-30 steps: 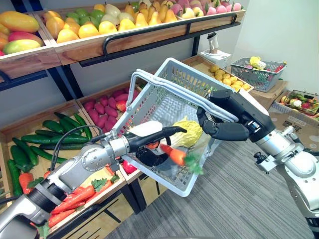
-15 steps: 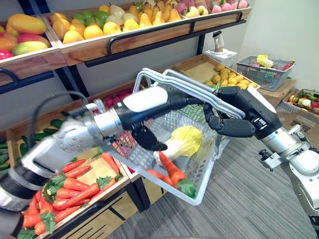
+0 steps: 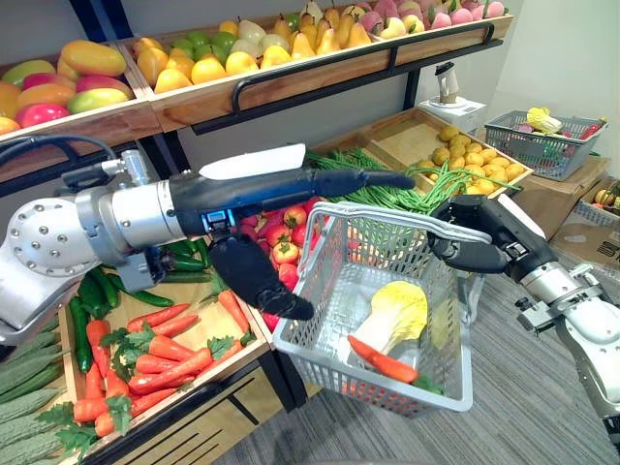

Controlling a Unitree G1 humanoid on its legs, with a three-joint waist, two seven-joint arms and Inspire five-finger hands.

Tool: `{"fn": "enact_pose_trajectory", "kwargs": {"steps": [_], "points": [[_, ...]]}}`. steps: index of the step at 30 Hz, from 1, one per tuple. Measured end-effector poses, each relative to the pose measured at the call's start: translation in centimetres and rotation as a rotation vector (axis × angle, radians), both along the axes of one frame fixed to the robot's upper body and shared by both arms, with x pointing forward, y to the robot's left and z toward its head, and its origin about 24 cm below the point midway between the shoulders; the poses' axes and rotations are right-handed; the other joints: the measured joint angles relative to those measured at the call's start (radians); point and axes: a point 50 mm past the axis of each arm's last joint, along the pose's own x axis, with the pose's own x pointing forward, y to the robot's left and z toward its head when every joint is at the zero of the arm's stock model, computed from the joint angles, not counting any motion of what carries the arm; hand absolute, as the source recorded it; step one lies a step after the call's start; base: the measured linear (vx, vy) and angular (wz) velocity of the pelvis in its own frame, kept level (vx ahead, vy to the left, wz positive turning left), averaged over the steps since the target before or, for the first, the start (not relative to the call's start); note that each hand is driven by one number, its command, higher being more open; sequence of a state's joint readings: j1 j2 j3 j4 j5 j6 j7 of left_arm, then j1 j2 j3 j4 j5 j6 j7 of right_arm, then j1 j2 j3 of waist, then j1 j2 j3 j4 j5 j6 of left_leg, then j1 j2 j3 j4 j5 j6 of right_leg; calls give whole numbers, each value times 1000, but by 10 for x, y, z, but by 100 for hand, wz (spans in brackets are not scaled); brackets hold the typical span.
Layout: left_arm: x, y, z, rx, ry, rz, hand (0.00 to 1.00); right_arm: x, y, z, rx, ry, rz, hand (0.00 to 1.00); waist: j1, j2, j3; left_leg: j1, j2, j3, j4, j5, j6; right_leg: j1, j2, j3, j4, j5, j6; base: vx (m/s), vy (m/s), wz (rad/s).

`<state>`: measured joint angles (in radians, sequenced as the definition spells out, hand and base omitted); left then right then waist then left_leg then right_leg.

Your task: Pick vegetable in the basket

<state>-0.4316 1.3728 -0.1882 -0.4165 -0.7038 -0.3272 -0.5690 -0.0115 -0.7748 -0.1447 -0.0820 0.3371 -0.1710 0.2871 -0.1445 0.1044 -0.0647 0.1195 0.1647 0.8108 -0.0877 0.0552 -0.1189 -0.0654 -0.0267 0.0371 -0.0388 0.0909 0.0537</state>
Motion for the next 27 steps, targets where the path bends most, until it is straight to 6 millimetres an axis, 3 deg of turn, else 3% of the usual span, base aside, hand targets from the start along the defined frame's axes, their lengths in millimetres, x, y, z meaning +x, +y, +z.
{"fn": "enact_pose_trajectory", "kwargs": {"steps": [3,5,8,9,12,13,16,18,19,21,25,27], "points": [[0,7,-3,-9,17,28,100,-3,-15,5,-12,-28,-81,0,8,0,0,-1,1,0,-1,0,0,0,0,0,0,0,0,-13,-9,0],[0,16,5,-61,-29,63,100,-10,-28,8,-11,-44,-142,0,20,0,0,-3,1,-3,-4,0,0,-1,0,-2,0,0,0,-10,-10,3],[0,57,33,-273,-200,235,100,-29,-57,5,55,-77,-304,0,17,-6,1,-18,3,-35,0,1,1,-1,-2,-28,-2,-3,3,-15,-26,21],[0,80,40,-373,-257,336,100,-39,-70,3,85,-92,-382,0,14,-8,2,-23,3,-48,0,1,1,-1,-4,-39,-2,-5,5,-27,-32,30],[-3,140,31,-623,-316,605,100,-70,-103,-7,166,-125,-599,0,6,-15,-1,-31,2,-74,1,1,1,2,-9,-63,-2,-13,11,-9,-13,22],[-7,161,18,-717,-314,713,100,-84,-114,-12,200,-137,-689,0,4,-21,-4,-33,1,-79,1,1,1,2,-9,-66,-2,-16,11,-4,-13,13],[-17,190,-16,-844,-289,894,100,-107,-130,-29,268,-133,-846,0,2,-41,-18,-33,2,-84,1,1,0,0,-9,-66,-1,-20,10,-2,-5,1],[-27,206,-59,-937,-233,1054,100,-127,-140,-49,333,-111,-976,0,-1,-69,-32,-34,1,-88,1,-2,-2,-4,-9,-66,-2,-25,10,0,0,0],[-31,209,-71,-966,-214,1096,100,-132,-141,-54,352,-104,-1006,0,-2,-76,-36,-34,0,-89,1,-3,-3,-4,-10,-66,-2,-26,10,0,0,0],[-47,219,-115,-1086,-172,1271,100,-147,-144,-73,415,-85,-1106,0,-3,-91,-47,-33,-3,-93,1,-7,-4,-5,-12,-64,-2,-28,12,-6,-2,-3],[-108,218,-198,-1391,-168,1677,100,-170,-145,-87,464,-85,-1250,0,-2,-87,-45,-32,-15,-131,1,-24,15,-3,-23,-53,-3,-27,13,4,-1,-8],[-136,214,-220,-1446,-190,1847,100,-182,-142,-96,480,-67,-1299,0,3,-87,-45,-28,-13,-132,1,-28,17,3,-28,-55,-2,-28,14,-16,-13,2]]}}
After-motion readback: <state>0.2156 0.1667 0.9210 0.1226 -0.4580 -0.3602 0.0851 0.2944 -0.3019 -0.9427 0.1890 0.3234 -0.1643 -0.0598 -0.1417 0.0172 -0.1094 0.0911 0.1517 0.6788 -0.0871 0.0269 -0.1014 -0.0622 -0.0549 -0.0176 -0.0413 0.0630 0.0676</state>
